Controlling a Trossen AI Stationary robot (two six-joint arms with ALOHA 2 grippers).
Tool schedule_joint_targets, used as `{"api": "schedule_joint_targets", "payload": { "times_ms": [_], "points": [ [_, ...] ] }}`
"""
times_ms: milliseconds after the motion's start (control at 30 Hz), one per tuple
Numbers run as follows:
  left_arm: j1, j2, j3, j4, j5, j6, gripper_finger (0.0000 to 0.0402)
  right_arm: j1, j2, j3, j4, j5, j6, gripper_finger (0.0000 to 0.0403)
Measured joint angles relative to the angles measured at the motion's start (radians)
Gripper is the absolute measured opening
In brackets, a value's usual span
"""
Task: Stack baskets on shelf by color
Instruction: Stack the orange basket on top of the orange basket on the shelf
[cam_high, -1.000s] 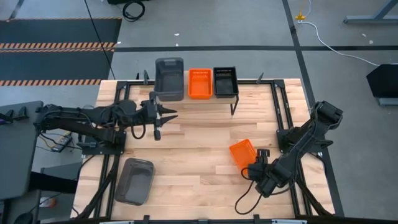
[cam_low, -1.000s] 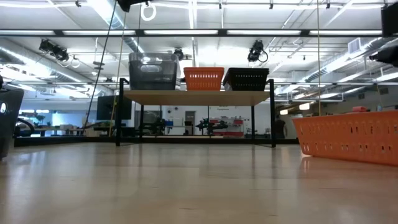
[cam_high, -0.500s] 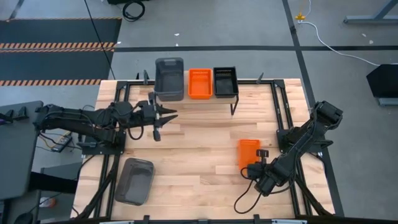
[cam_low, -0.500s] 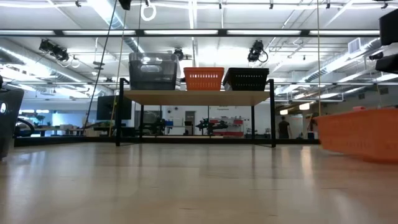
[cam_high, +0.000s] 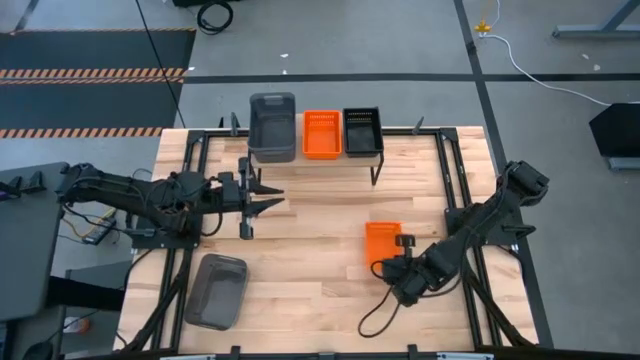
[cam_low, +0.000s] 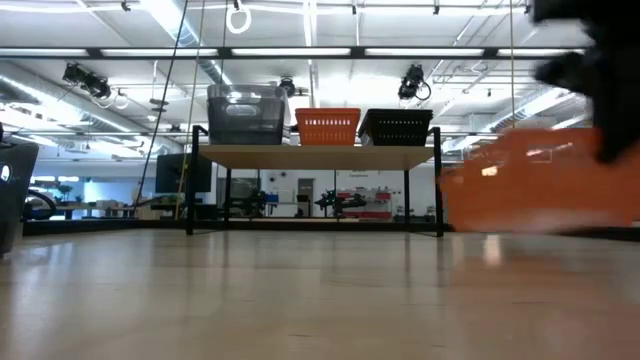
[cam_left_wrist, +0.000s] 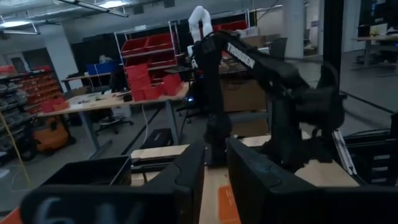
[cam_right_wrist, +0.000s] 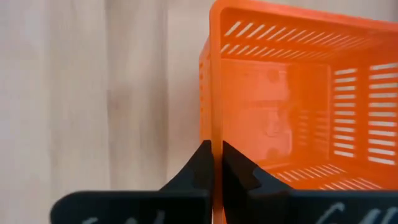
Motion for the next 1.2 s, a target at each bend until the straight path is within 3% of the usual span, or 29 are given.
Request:
{"api": "schedule_joint_targets", "payload": {
  "times_ms": [200,400,633,867,1200],
  "points": [
    [-0.003,0.000,0.000,0.000,0.000,0.000,0.0075,-0.079,0.000,0.224,-0.001,0.071,-0.270,0.0025],
    [-0.006,-0.013,0.000,-0.025,0.000,0.001,0.0076,-0.180,0.000,0.438,-0.075,0.198,-0.511,0.0013],
    [-0.007,-0.068,0.002,-0.090,-0.003,0.007,0.0067,-0.391,-0.001,0.564,-0.015,0.233,-0.771,0.0028],
    [-0.033,-0.115,0.002,-0.161,-0.001,0.027,0.0071,-0.641,-0.001,0.571,0.133,0.108,-0.988,0.0014],
    [-0.078,-0.144,0.002,-0.179,0.000,0.061,0.0064,-0.889,-0.001,0.566,0.236,-0.123,-0.983,0.0028]
  ]
}}
